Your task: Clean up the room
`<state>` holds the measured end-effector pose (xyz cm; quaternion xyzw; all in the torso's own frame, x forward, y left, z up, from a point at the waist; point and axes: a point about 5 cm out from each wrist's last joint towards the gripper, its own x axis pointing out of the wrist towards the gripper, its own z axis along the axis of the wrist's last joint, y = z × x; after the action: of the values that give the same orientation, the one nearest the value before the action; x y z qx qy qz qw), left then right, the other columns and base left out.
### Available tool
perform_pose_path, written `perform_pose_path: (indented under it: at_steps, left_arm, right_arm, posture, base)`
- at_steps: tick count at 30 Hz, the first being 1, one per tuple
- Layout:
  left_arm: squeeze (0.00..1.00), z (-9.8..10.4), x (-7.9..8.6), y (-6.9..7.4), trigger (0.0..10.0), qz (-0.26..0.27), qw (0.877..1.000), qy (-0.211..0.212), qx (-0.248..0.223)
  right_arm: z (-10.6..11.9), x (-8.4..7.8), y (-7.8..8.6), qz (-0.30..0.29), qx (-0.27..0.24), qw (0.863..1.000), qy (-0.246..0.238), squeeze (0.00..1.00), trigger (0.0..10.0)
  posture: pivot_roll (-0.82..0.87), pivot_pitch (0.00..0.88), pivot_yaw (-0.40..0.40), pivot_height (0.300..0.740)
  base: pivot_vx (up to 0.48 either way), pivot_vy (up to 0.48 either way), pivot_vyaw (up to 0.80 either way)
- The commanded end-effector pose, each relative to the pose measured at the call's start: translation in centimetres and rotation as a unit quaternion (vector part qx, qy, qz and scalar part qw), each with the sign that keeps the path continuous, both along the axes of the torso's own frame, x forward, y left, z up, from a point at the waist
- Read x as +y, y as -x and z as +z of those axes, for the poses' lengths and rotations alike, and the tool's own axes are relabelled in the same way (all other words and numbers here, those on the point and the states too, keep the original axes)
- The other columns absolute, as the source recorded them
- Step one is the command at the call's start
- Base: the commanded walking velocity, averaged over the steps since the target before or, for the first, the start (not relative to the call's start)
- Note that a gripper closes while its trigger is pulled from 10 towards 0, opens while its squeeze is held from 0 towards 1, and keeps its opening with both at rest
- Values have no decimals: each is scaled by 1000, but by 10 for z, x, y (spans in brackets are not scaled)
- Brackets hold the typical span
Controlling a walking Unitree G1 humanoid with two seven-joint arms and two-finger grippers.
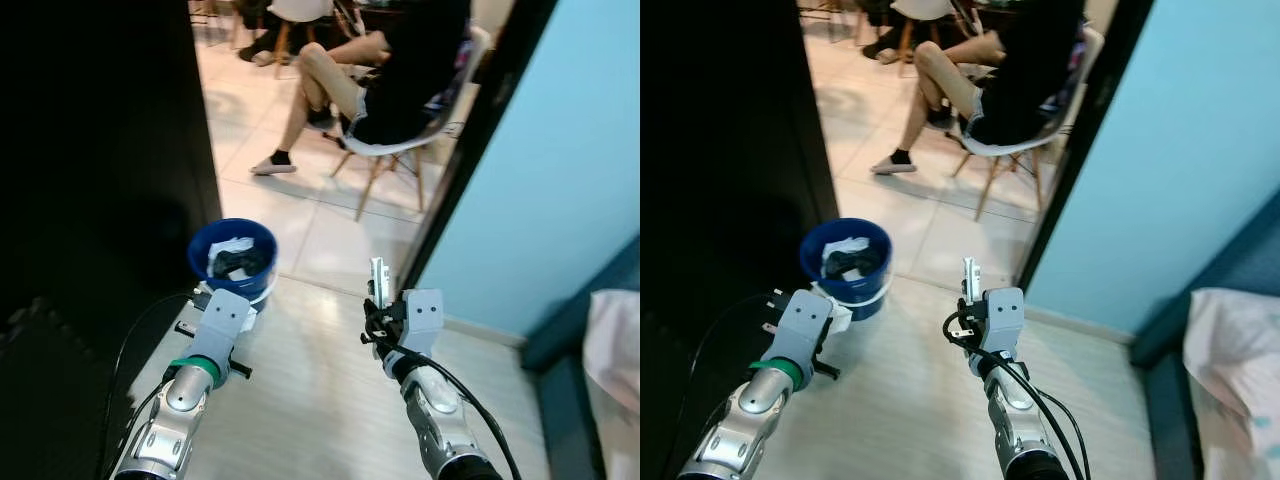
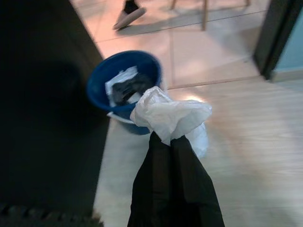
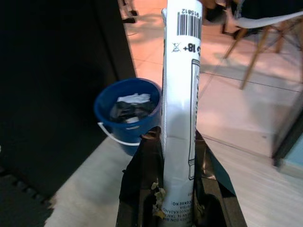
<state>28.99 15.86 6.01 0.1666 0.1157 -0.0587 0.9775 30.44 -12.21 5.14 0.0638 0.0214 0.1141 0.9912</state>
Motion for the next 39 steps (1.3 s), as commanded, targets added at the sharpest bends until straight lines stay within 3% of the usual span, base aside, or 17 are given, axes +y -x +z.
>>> perform_pose_path:
  at_steps: [1,16,39]
  left_arm:
    - [0,-3,-1,3,10000,-3,1000,-3,6]
    - [0,-3,0,1,10000,-4,1000,-6,5]
    - [0,-3,0,0,10000,-16,1000,-11,1]
  right_arm:
    - [-3,-1,2,-6,9,1000,-6,0,10000]
    - [-4,-3,2,-17,10,1000,0,0,10000]
    - [-11,-11,5,-48,29,998,13,0,10000]
  posture:
    - [154,33,-7,740]
    - [154,33,-7,740]
    - [144,45,5,740]
  base:
    - [0,0,775]
    - [0,0,615]
    - [438,0,0]
